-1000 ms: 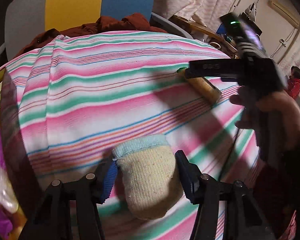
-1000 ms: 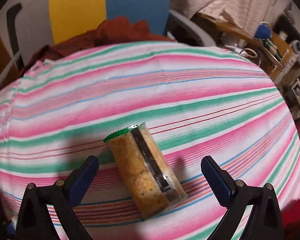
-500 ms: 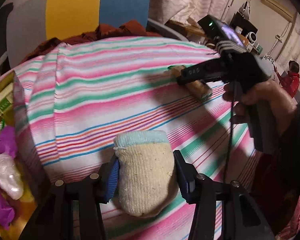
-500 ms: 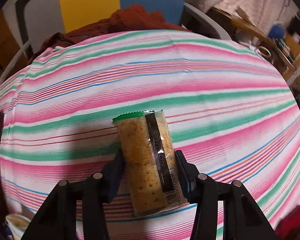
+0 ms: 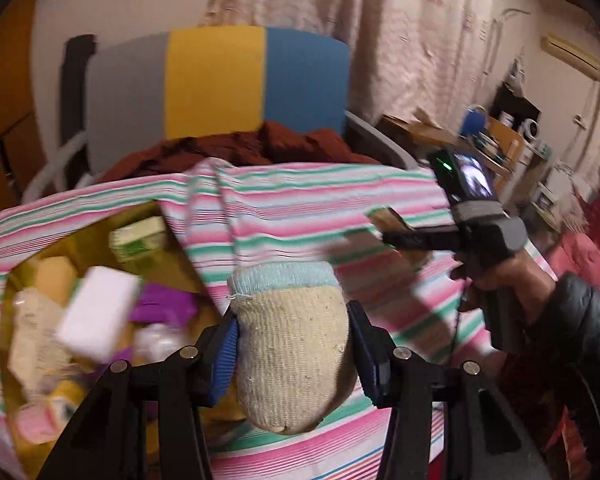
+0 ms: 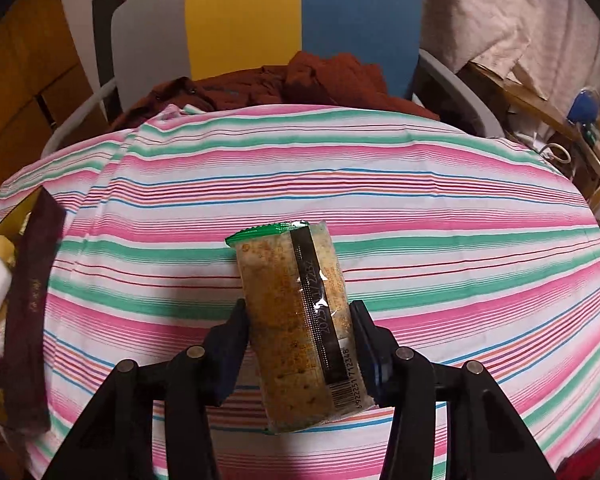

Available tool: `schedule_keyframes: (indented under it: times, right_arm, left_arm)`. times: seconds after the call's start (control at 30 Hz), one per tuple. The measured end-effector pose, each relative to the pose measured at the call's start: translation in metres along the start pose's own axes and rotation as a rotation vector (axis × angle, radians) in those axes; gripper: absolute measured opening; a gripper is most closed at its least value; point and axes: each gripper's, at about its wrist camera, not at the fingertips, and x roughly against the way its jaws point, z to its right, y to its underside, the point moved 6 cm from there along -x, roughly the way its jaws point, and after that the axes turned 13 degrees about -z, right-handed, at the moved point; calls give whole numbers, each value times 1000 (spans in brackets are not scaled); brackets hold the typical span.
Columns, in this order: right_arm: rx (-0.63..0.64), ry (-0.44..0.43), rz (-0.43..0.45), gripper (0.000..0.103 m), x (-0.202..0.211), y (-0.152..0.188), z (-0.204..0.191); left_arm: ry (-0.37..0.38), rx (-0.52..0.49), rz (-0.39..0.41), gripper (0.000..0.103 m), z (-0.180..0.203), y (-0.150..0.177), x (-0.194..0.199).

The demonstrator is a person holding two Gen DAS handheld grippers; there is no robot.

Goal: Organize objects
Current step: 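Carry the knit pouch and cracker stick pack with both tools over the gold tray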

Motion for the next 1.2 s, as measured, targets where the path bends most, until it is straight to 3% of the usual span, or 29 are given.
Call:
schedule_keyframes:
  times: [0.33,0.67,1.2]
  right_arm:
    - [70,-21,2,50,21,0,-44]
    - [158,-111,35,50,52,10,-126]
    - [255,-328,83,50,91,61,-246]
  left_arm:
    - [-146,101,57,51,-64,10,29]
    - [-172,180,59,51,-103,29,35]
    - [-181,369,112,51,-185,74,74]
